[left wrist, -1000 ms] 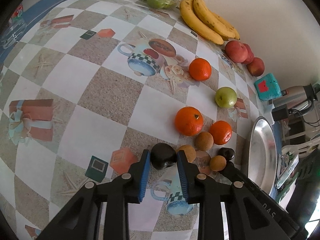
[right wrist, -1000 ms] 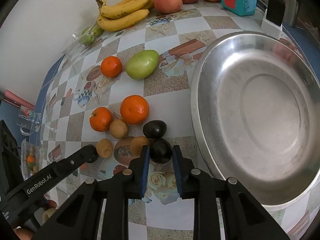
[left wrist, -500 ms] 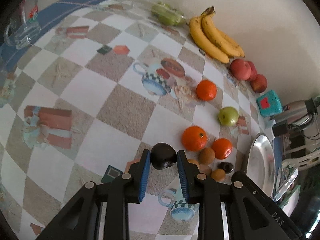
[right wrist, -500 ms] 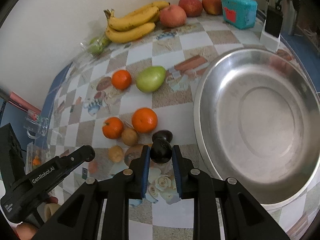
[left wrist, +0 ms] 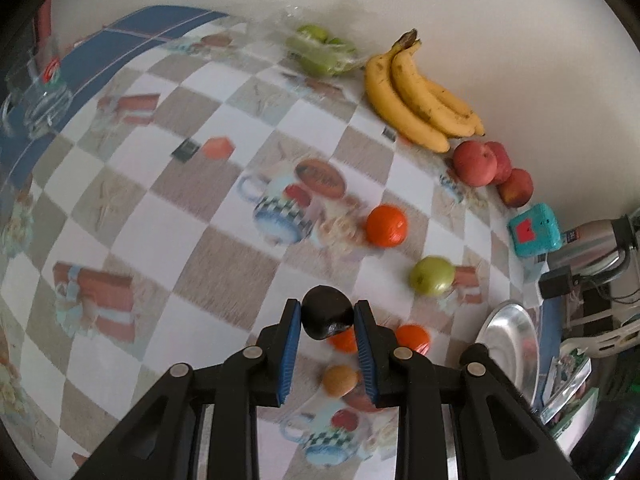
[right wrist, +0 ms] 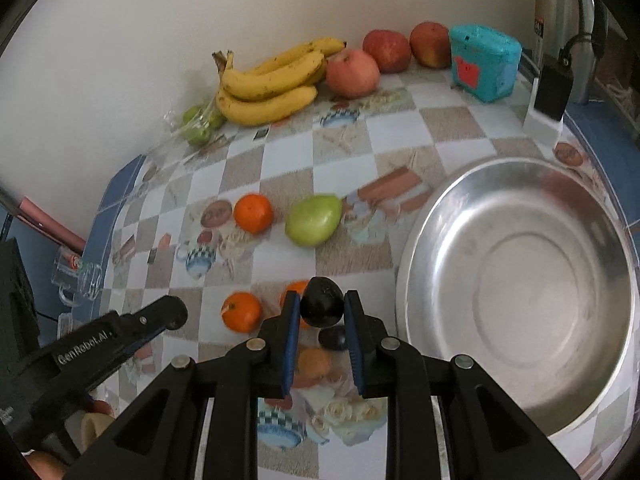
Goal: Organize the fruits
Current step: 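Carry the dark fruits over the steel bowl with both grippers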
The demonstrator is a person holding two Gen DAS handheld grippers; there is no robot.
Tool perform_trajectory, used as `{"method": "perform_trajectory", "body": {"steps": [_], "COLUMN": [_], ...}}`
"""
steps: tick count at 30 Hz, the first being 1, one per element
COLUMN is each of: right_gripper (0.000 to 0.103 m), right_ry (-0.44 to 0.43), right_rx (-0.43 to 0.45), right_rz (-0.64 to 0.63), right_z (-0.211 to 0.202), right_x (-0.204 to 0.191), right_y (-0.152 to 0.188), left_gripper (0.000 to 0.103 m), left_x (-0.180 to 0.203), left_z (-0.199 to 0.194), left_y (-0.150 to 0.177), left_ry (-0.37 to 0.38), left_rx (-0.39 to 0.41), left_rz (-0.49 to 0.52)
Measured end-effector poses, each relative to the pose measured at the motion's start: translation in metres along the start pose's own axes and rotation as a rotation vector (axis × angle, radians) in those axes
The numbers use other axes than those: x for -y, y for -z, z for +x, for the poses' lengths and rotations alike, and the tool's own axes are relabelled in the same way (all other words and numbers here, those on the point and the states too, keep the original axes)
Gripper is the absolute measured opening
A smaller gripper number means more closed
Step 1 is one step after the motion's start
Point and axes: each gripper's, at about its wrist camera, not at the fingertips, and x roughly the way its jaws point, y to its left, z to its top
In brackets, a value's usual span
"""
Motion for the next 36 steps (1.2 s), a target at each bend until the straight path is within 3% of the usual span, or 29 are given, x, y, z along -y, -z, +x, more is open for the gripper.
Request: {"method": "perform_trajectory", "body": {"steps": [5,11,20,28,36], "right_gripper": [0.023,0.023,0.023,0.023,0.023], "right_ry": [-0.001,0.016,0.066,0.143,0.207], "right_rx": [0.01,0.02,0.054,0.101,0.142], "right_rz": [0.036,0.081,0.202,0.35,0.423], "right_z": [0.0,-0.004,-0.021,-0.044,-0.062], "right_x": [0.009,0.03,0.079,0.134,0.162], "right_y": [-0.012,-0.02,-0.017,-0.011,-0.004], "left_gripper": [0.029,0.029,0.029,0.029,0.029], "left_x": [0.021,0.054,0.098,0.145,0.175], "left_z": [0.002,0.01,0.015,0.016,0.031], "left_y": [-0.015,-0.015,0.018,0.065,0.102], "left_ry": [0.008,0.038,0.1,0.17,0.168], "left_rx": [0.018,0.027,0.0,-0.039,-0.086], "left_rz": [-0.003,0.068,0.235,0.409,0.545]}}
